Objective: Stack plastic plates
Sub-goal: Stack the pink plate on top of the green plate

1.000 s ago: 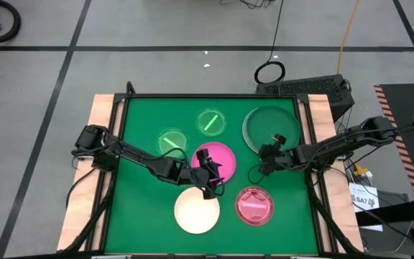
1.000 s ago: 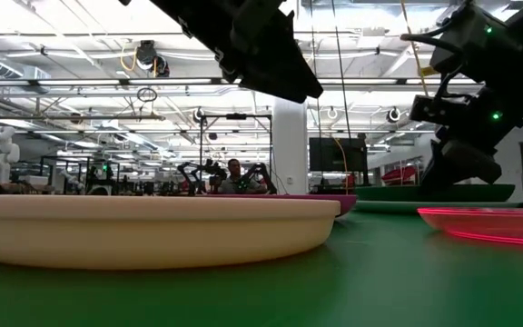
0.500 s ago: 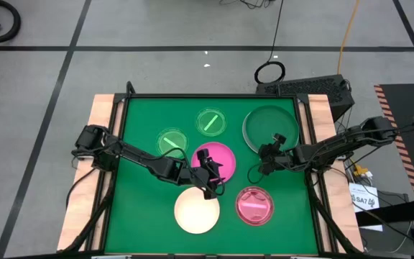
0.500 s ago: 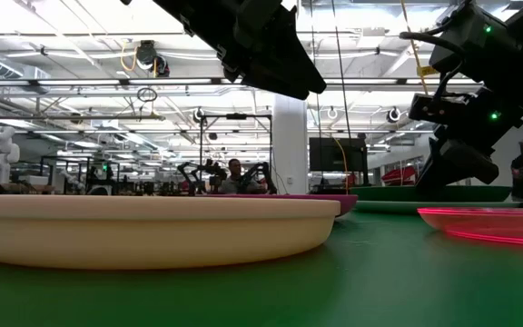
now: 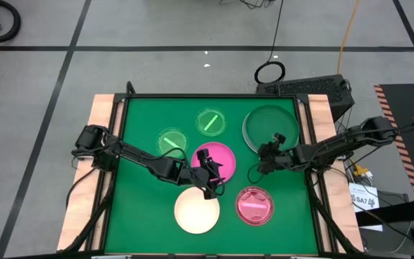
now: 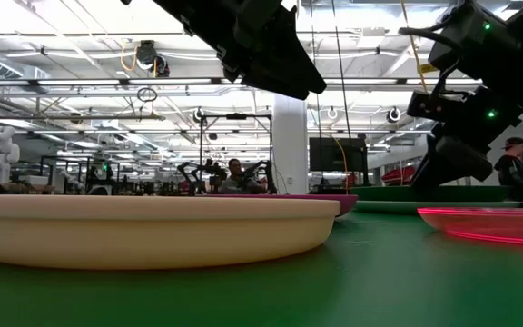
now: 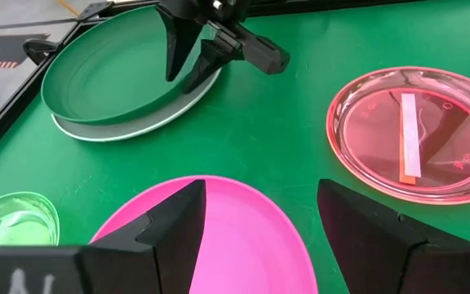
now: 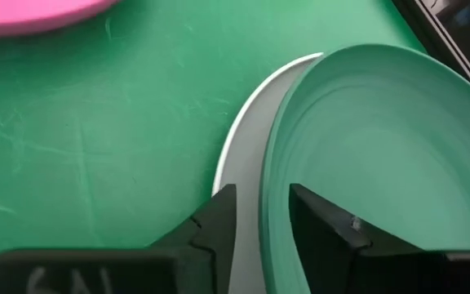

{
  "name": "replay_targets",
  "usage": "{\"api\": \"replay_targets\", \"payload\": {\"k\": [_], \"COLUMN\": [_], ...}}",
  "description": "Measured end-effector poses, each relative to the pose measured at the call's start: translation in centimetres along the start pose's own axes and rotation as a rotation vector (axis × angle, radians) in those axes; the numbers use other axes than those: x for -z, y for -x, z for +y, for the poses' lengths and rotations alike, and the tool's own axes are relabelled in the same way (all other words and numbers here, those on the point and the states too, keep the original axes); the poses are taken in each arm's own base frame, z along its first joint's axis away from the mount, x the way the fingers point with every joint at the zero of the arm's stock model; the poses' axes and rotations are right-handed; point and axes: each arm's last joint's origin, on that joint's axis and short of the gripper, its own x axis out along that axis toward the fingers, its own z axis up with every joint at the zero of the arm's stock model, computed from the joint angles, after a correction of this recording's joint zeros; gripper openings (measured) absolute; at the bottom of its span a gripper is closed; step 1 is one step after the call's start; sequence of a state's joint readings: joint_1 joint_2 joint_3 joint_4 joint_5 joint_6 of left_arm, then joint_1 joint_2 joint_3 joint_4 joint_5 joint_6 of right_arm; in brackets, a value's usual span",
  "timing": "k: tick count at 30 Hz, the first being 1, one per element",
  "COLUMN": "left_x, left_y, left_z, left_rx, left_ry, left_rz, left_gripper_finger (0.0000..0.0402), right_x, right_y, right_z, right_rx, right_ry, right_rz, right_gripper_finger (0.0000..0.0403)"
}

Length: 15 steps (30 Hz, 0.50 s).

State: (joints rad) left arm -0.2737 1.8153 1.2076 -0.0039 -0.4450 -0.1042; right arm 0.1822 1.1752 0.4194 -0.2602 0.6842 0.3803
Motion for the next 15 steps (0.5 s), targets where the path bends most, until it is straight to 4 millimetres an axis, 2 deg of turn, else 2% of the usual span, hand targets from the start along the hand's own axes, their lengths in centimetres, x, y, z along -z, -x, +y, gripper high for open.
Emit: {"api": "replay_targets", "payload": {"k": [15], "left_x": [0.5], "left_y": [0.0], "left_z": [0.1], "left_rx": [-0.005], "left_ry": [-0.017], "left_rz": [0.049], "left_gripper_finger": [0.0241], "right_x": [-0.6], "right_y": [1.5], "right_z": [-0.3], "right_rx": [-0.081], "right_ry": [-0.047], "right_rz": [-0.072], "right_gripper_finger": [0.0159]}}
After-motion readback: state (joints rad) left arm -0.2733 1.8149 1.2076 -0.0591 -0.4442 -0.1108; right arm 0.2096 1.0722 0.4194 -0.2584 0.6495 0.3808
